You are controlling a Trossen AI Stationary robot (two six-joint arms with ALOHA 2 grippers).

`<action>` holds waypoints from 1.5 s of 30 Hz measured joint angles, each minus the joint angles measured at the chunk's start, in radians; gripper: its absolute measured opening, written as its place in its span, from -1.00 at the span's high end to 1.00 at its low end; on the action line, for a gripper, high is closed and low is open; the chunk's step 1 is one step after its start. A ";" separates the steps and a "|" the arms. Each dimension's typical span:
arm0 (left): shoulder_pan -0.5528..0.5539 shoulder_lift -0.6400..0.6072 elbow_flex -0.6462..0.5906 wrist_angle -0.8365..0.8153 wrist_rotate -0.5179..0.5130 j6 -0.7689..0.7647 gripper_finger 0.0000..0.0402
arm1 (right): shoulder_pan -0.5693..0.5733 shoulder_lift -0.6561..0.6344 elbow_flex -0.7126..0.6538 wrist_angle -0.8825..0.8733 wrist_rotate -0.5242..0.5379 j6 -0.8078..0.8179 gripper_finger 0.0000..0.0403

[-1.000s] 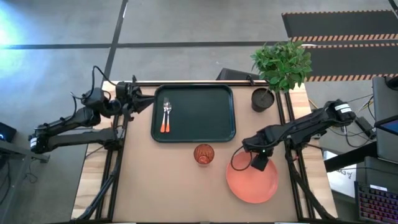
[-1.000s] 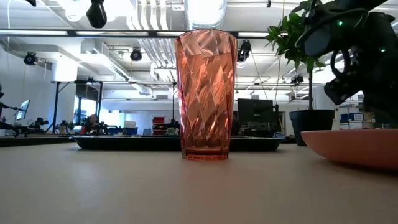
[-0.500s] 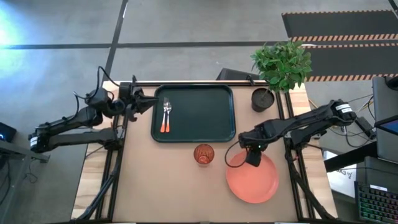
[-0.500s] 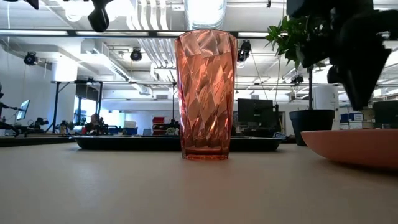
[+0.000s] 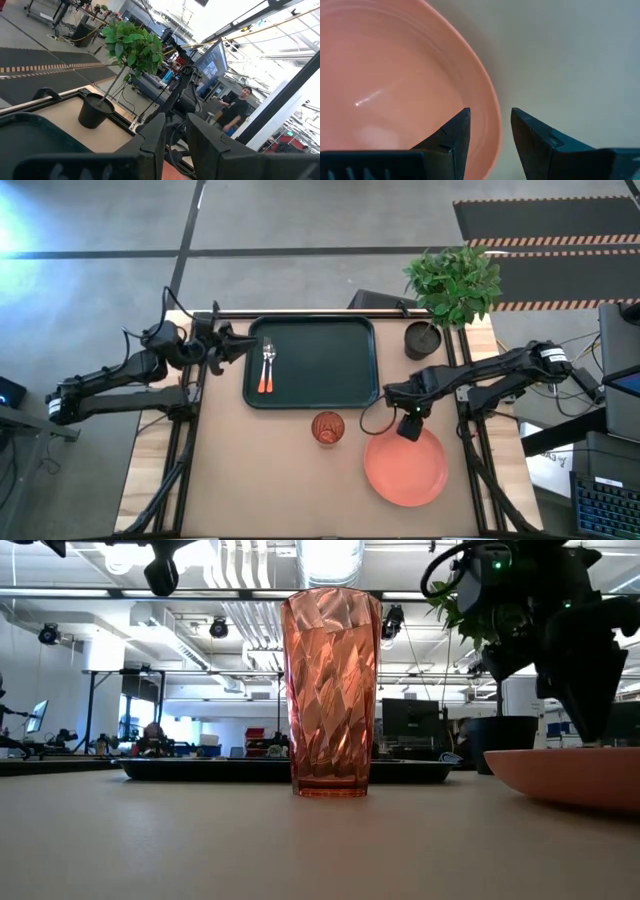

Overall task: Pick and place plate/cup/fork/spoon on tray
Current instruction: Put the orange plate on the black serving tray to the right of the orange spoon

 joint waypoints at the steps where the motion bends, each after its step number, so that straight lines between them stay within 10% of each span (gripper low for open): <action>1: 0.000 -0.001 0.000 0.001 0.000 0.000 0.71 | 0.000 0.000 -0.005 0.011 -0.007 -0.002 0.34; 26: 0.000 0.000 0.000 0.001 0.000 0.000 0.71 | 0.000 0.000 -0.175 0.251 -0.045 -0.042 0.35; 35: 0.000 -0.001 0.000 0.002 0.000 0.000 0.71 | 0.000 -0.002 -0.204 0.252 -0.055 -0.035 0.89; 45: 0.000 -0.001 0.000 0.002 0.000 0.000 0.71 | 0.007 -0.018 -0.175 0.258 -0.041 0.025 0.95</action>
